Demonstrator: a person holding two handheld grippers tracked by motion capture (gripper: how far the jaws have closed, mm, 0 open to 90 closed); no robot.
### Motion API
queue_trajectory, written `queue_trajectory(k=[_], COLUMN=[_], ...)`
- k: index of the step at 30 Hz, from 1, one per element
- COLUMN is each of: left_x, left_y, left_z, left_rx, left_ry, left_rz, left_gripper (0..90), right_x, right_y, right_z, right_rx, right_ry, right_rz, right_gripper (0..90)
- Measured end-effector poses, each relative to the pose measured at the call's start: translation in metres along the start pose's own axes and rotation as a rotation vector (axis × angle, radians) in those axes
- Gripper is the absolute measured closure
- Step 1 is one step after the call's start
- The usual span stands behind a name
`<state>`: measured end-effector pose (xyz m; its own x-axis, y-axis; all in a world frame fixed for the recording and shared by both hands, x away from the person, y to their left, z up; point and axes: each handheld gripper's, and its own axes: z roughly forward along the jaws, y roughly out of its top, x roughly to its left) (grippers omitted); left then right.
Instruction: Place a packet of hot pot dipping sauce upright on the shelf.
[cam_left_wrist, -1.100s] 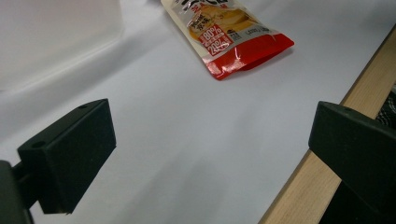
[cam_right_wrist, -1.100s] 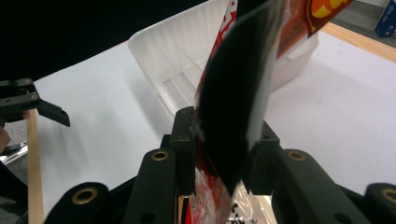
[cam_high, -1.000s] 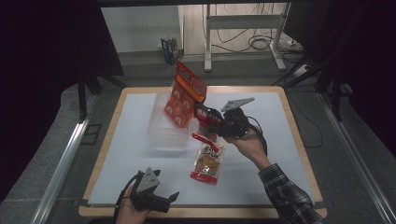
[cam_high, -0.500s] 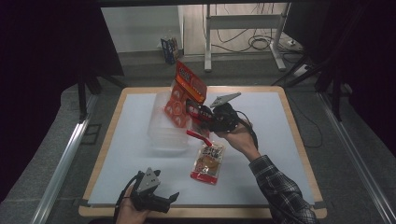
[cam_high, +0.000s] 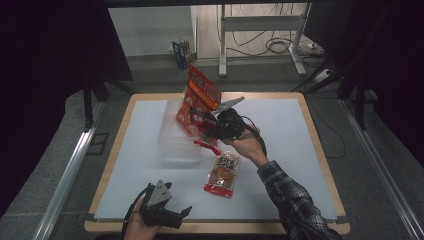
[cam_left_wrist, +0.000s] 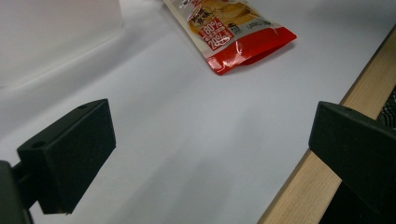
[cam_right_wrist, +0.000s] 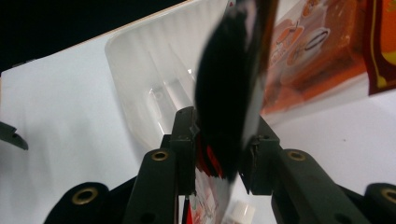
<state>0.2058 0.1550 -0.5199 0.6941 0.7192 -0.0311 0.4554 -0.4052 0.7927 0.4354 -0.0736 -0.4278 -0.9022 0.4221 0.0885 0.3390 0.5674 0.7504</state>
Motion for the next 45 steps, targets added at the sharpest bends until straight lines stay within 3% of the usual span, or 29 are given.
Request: queue_trajectory(k=[12,17,29,45], left_x=[-0.001,-0.001,-0.002,-0.002], left_y=[0.000,0.000,0.000,0.000], left_z=[0.001,0.001,0.000,0.001], left_rx=[0.001,0.002,0.003,0.005], left_ry=[-0.003,-0.005,-0.011,-0.016], left_rz=[0.000,0.002,0.004,0.009], left_gripper=[0.7,0.7,0.7,0.7], right_x=[0.008,0.015,0.021,0.025], right_y=[0.012,0.017,0.022,0.032], right_z=[0.020,0.031,0.055,0.067], right_rx=[0.013,0.031,0.045,0.013], right_ry=[-0.011,-0.023,-0.012,0.008], right_rz=[-0.044,-0.088,-0.089,-0.103], right_gripper=[69.1,69.0,69.1,69.3])
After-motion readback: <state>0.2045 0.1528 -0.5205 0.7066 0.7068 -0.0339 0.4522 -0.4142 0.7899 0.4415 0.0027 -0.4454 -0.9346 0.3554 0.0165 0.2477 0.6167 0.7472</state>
